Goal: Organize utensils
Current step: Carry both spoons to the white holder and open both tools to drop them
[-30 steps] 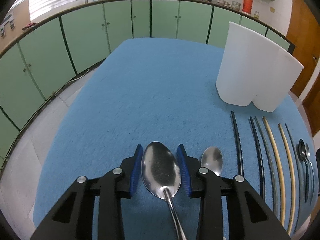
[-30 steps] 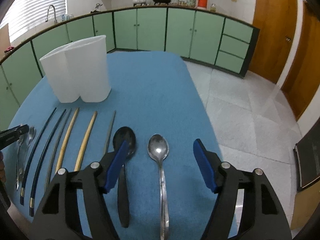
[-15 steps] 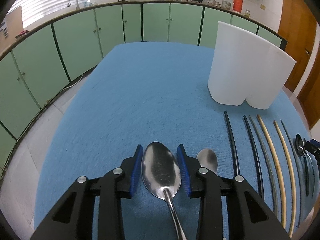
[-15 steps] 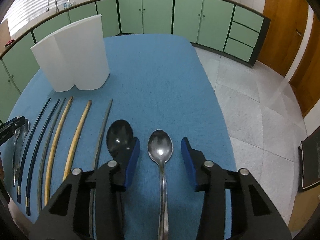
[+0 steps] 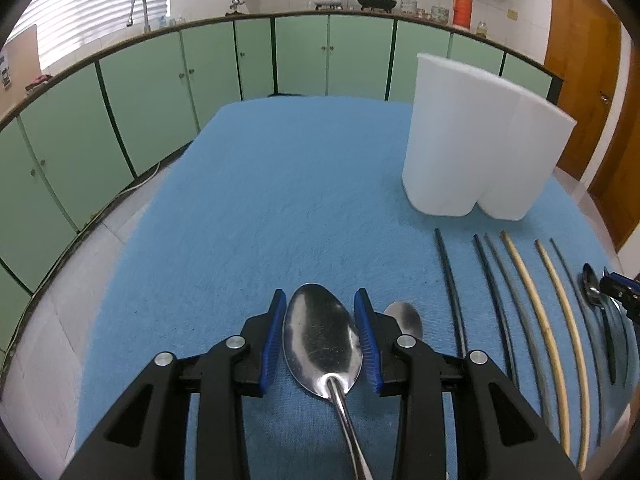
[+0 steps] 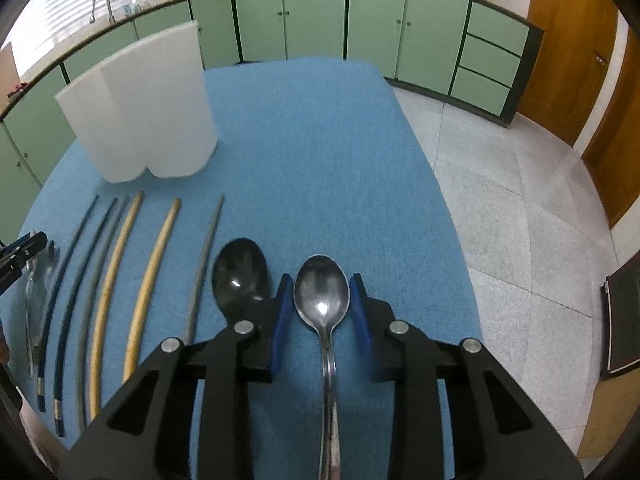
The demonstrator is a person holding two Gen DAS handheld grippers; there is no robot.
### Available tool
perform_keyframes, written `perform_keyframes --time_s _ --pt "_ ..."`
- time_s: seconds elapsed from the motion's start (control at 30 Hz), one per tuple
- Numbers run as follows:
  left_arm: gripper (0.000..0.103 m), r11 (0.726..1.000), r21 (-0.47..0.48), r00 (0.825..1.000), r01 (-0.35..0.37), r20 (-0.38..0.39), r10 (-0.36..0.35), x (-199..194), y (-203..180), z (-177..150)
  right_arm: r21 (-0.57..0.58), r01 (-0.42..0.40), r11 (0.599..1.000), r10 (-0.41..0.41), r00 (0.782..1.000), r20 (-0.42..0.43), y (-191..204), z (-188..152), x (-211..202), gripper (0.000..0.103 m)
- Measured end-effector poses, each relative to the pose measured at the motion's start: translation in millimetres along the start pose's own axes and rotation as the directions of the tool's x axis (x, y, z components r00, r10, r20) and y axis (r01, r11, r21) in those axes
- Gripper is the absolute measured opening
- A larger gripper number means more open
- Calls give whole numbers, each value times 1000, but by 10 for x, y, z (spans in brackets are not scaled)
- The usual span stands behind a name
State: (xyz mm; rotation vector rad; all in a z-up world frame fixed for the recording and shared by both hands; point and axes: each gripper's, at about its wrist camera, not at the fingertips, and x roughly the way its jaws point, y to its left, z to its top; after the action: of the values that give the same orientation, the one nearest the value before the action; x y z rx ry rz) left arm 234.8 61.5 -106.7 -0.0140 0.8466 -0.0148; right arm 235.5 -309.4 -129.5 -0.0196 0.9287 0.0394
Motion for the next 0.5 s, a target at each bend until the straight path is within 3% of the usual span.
perform_keyframes --time_s 0.2,0.5 --pt "35 999 12 991 43 126 -44 -374 12 -16 -18 -54 998 56 988 142 34 9 -489 28" --pt "34 994 20 945 103 309 -104 -940 31 -27 -43 -115 992 123 951 282 48 66 -1073 27"
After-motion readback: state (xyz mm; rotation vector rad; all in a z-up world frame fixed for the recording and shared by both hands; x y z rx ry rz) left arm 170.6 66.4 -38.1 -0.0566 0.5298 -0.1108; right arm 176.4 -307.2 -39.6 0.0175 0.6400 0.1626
